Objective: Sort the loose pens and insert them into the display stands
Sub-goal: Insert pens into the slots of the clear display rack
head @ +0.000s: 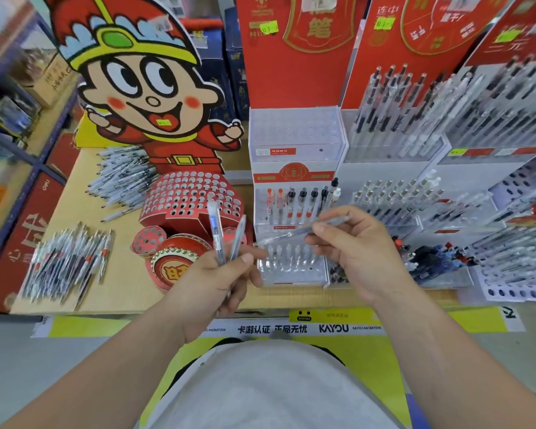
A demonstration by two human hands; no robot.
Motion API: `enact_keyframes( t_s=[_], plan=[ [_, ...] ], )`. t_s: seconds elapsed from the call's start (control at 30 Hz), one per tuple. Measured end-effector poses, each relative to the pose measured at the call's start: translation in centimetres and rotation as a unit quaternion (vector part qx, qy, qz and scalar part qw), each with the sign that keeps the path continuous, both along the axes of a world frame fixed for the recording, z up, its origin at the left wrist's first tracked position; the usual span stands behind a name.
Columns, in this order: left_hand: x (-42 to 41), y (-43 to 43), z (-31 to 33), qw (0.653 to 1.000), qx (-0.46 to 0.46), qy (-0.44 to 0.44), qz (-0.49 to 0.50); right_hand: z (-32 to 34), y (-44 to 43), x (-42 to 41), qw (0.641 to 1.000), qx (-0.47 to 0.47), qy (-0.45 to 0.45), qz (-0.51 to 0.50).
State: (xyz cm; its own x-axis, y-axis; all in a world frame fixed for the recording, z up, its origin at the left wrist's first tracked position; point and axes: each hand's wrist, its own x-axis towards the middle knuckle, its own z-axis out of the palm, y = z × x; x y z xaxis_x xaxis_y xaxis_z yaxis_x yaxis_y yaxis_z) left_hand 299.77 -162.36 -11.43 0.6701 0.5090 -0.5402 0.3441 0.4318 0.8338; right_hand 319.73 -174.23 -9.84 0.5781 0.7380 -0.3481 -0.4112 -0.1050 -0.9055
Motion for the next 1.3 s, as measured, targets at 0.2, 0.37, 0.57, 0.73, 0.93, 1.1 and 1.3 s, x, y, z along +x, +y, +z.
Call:
enact_keyframes(
  t_s=[0.2,0.37,0.57,0.73,0.93,1.1,1.3],
  plan=[
    [-1.1,1.8,-0.4,0.995,-0.013,-0.04,0.09,-0.7,0.6,-3.0,0.998,-0.038,-0.029,0.049],
    [-2.2,3.2,-1.0,0.996,0.016,-0.018,0.083,-1.5,1.1,-5.2,0.976,-0.138,-0.14,0.092],
    [-2.9,3.9,-1.2,1.0,0.003,-0.018,0.018,-1.4,2.1,-7.5,0.909,-0.219,-0.304,0.183],
    [-2.9,3.8,-1.9,0.999,0.005,-0.021,-0.037,-0.8,2.7,-9.6,0.897,-0.206,-0.34,0.196],
    [-3.1,3.6,-2.6,0.995,0.014,-0.03,-0.093,-1.4,2.0,-10.7,0.898,-0.214,-0.346,0.167],
    [-3.7,3.9,-3.2,0.996,0.001,-0.018,-0.087,-2.6,0.8,-10.2,0.887,-0.276,-0.351,0.12],
    [-5.6,5.2,-3.7,0.997,-0.008,0.017,-0.072,-3.4,1.1,-9.7,0.9,-0.261,-0.346,0.036]
  ],
)
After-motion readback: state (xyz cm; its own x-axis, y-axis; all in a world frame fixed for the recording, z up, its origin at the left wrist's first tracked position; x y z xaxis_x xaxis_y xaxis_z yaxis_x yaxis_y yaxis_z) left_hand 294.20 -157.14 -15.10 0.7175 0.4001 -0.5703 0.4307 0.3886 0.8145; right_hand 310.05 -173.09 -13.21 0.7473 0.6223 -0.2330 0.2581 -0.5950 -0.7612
